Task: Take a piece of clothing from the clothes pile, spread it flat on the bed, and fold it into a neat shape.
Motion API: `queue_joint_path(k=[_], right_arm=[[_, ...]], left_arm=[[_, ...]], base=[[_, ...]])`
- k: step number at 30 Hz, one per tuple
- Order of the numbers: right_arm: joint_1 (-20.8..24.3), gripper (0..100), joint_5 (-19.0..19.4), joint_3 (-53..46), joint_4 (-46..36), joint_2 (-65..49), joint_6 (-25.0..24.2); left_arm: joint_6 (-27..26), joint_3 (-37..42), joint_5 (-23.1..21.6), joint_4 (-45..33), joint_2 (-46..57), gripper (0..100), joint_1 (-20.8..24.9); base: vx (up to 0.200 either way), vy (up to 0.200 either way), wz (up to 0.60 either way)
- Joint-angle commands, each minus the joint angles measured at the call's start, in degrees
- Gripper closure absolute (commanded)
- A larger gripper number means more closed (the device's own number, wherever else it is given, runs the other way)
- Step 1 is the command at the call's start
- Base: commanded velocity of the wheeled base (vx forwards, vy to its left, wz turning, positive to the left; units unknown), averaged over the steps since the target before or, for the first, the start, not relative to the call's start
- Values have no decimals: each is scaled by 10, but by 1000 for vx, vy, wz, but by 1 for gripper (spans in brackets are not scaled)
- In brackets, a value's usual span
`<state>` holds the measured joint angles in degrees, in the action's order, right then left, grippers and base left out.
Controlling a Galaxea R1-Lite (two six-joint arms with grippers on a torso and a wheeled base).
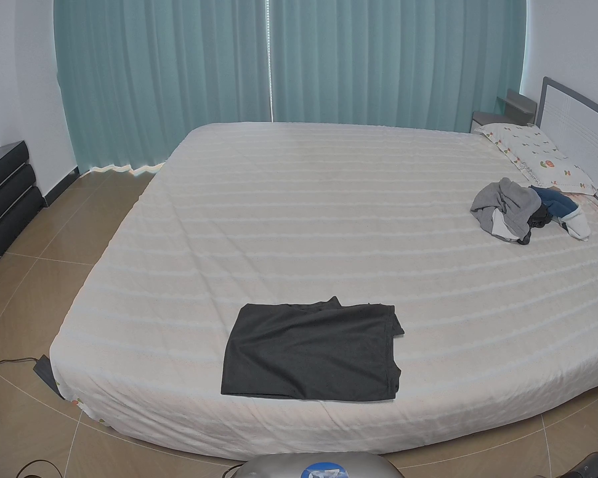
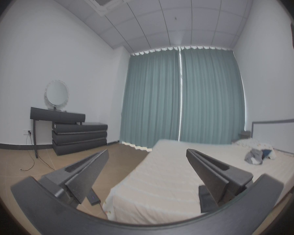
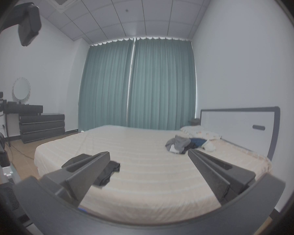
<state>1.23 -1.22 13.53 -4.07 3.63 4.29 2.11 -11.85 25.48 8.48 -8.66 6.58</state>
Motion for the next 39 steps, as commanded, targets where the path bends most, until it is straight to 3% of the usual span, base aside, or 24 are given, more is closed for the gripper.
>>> queue_joint_path(k=[1,8,11,13,17,19,23,27,30,34,39], right_arm=[[-10,0,3,-8,68,-36,31],[-10,0,-2,-57,86,-36,31],[-10,0,-3,-115,145,-36,34],[-11,0,3,-135,181,-36,41],[-11,0,0,-135,172,-36,40],[-11,0,-4,-135,149,-36,34],[-11,0,-12,-135,93,-36,29],[-11,0,-15,-135,86,-36,26],[-11,0,-15,-135,85,-36,15],[-12,0,-12,-134,35,-35,-56],[-13,0,-11,-133,37,-35,-46]], left_arm=[[-28,-23,13,30,51,0,-74],[-45,0,-3,0,84,0,-70],[-40,22,-16,9,85,0,-68],[-41,43,-26,38,85,0,-68],[-47,96,-97,128,85,0,-68],[-46,118,-107,145,85,0,-68],[-40,118,-110,126,85,0,-68],[-27,118,-161,51,85,0,-68],[-24,118,-173,17,85,0,-68],[-25,118,-184,-42,85,0,-68],[-23,118,-205,-47,85,0,-68]], base=[[0,0,0],[0,0,0],[0,0,0],[0,0,0],[0,0,0],[0,0,0],[0,0,0],[0,0,0],[0,0,0],[0,0,0],[0,0,0]])
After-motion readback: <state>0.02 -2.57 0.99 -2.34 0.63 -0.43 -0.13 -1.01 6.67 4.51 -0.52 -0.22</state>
